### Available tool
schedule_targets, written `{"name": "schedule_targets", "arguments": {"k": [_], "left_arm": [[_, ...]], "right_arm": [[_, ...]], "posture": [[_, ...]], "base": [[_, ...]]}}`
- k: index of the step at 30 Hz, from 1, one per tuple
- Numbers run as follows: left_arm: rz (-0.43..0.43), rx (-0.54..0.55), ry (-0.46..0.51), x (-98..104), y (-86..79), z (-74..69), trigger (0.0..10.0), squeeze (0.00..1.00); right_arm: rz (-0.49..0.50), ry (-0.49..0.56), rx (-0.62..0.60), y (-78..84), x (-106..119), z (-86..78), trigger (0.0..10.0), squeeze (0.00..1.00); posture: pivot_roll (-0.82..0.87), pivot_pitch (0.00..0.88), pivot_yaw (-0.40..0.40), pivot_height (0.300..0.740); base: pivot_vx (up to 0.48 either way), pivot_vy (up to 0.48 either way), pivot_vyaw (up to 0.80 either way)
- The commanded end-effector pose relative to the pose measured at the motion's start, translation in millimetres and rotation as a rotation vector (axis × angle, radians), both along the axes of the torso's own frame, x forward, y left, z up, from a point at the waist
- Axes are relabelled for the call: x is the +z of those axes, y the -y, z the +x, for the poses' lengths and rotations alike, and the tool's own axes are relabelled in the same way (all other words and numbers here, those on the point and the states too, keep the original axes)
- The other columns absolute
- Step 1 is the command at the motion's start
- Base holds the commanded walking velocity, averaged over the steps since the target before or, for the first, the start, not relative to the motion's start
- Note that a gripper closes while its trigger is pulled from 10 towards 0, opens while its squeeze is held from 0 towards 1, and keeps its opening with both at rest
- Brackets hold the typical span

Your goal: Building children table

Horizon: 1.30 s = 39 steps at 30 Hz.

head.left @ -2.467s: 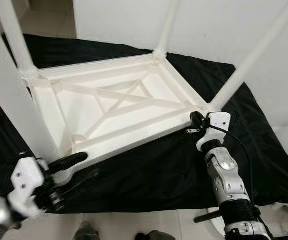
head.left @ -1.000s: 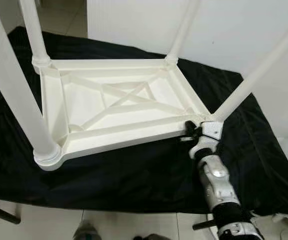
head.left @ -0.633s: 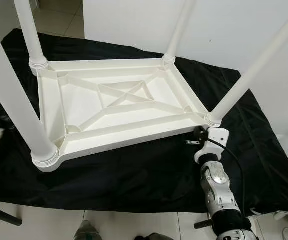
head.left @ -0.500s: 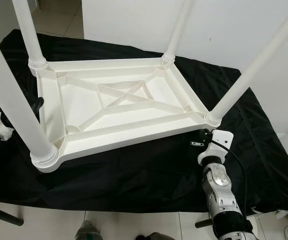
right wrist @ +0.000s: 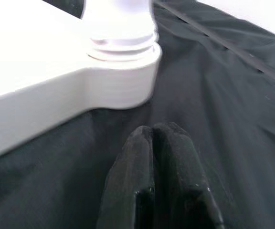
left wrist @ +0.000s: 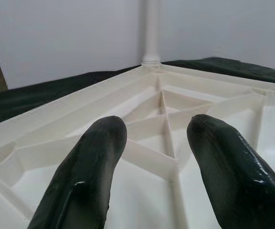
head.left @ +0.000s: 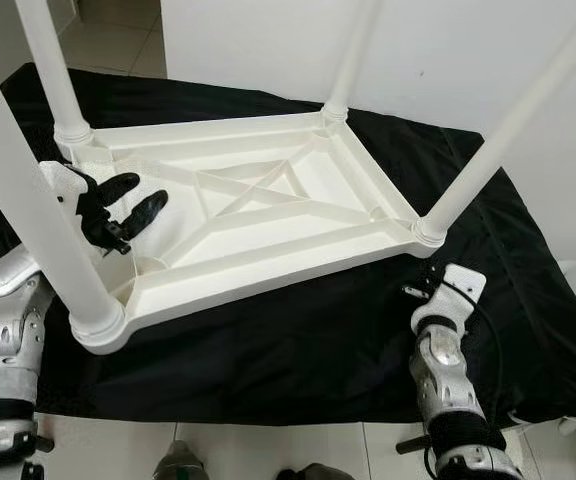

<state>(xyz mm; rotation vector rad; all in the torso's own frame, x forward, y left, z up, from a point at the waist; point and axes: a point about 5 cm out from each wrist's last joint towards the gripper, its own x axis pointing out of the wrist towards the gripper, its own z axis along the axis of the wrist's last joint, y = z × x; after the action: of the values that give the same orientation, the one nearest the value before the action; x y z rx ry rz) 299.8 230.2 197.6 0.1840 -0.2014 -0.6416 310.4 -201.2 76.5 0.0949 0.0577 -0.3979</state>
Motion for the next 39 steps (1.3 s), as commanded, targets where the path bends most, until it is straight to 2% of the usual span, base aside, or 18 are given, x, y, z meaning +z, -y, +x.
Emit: {"name": "schedule_targets", "arguments": {"k": [1, 4, 5, 8, 12, 17, 19, 21, 22, 27, 29, 32, 34, 35, 36, 39], "left_arm": [[0.016, -0.153, -0.022, -4, 16.3, -6.8, 10.0, 0.00], [0.029, -0.226, -0.032, -7, 29.7, -18.2, 10.0, 0.00], [0.029, -0.226, -0.032, -7, 29.7, -18.2, 10.0, 0.00], [0.042, -0.289, -0.047, -10, 39.9, -32.4, 10.0, 0.00], [0.037, -0.340, -0.084, -14, 48.8, -43.1, 10.0, 0.00], [0.003, -0.415, -0.118, -19, 66.8, -59.3, 10.0, 0.00], [-0.006, -0.424, -0.123, -20, 70.4, -61.7, 10.0, 0.00], [-0.043, -0.452, -0.128, -20, 83.2, -67.5, 10.0, 0.00], [-0.058, -0.458, -0.129, -19, 89.4, -69.1, 10.0, 0.00], [-0.063, -0.474, -0.148, -18, 98.8, -71.9, 10.0, 0.00], [-0.086, -0.488, -0.142, -15, 112.9, -74.4, 10.0, 0.00], [-0.091, -0.495, -0.142, -14, 116.2, -75.3, 10.0, 0.00], [-0.081, -0.513, -0.139, -13, 128.6, -77.3, 10.0, 0.00], [-0.081, -0.513, -0.139, -13, 128.6, -77.3, 10.0, 0.00], [-0.073, -0.528, -0.148, -13, 138.9, -77.5, 10.0, 0.00], [-0.073, -0.528, -0.143, -12, 143.7, -77.2, 10.0, 0.00]], "right_arm": [[0.000, -0.025, -0.003, 7.5, -2, 2.5, 10.0, 0.00], [-0.018, -0.031, 0.045, 6.3, 6, 16.3, 10.0, 0.00], [-0.018, -0.031, 0.045, 6.3, 6, 16.3, 10.0, 0.00], [-0.030, -0.045, 0.086, 5.5, 11, 27.7, 10.0, 0.00], [-0.023, -0.072, 0.118, 4.8, 12, 35.3, 10.0, 0.00], [-0.009, -0.095, 0.158, 3.2, 14, 43.4, 10.0, 0.00], [-0.007, -0.100, 0.181, 1.5, 15, 45.2, 10.0, 0.00], [0.006, -0.116, 0.253, -4.4, 15, 49.2, 10.0, 0.00], [0.000, -0.116, 0.279, -6.4, 17, 51.3, 10.0, 0.00], [-0.011, -0.108, 0.314, -8.6, 21, 54.9, 10.0, 0.00], [-0.041, -0.076, 0.449, -18.1, 30, 60.6, 10.0, 0.00], [-0.045, -0.073, 0.478, -19.9, 31, 61.5, 10.0, 0.00], [-0.036, -0.058, 0.560, -23.7, 36, 63.7, 10.0, 0.00], [-0.036, -0.058, 0.560, -23.7, 36, 63.7, 10.0, 0.00], [-0.011, -0.038, 0.617, -25.3, 40, 65.5, 10.0, 0.00], [-0.011, -0.033, 0.652, -26.6, 43, 66.4, 10.0, 0.00]], "posture": [[0.21, 0.050, -0.114, 0.740], [0.21, 0.051, -0.117, 0.740], [0.21, 0.051, -0.117, 0.740], [0.23, 0.055, -0.129, 0.740], [0.23, 0.058, -0.133, 0.740], [0.24, 0.067, -0.142, 0.740], [0.24, 0.067, -0.142, 0.740], [0.24, 0.072, -0.144, 0.740], [0.24, 0.081, -0.144, 0.740], [0.23, 0.087, -0.141, 0.740], [0.22, 0.106, -0.130, 0.740], [0.22, 0.106, -0.130, 0.740], [0.22, 0.108, -0.127, 0.740], [0.22, 0.108, -0.127, 0.740], [0.22, 0.108, -0.124, 0.740], [0.22, 0.104, -0.120, 0.740]], "base": [[0.000, 0.000, 0.00], [0.000, 0.000, 0.00], [0.000, 0.000, 0.00], [0.000, 0.000, 0.00], [0.000, 0.000, 0.00], [0.000, 0.000, 0.00], [0.000, 0.000, 0.00], [0.000, 0.000, 0.00], [0.000, 0.000, 0.00], [0.000, 0.000, 0.00], [0.000, 0.000, 0.00], [0.000, 0.000, 0.00], [0.000, 0.000, 0.00], [0.000, 0.000, 0.00], [0.000, 0.000, 0.00], [0.000, 0.000, 0.00]]}}
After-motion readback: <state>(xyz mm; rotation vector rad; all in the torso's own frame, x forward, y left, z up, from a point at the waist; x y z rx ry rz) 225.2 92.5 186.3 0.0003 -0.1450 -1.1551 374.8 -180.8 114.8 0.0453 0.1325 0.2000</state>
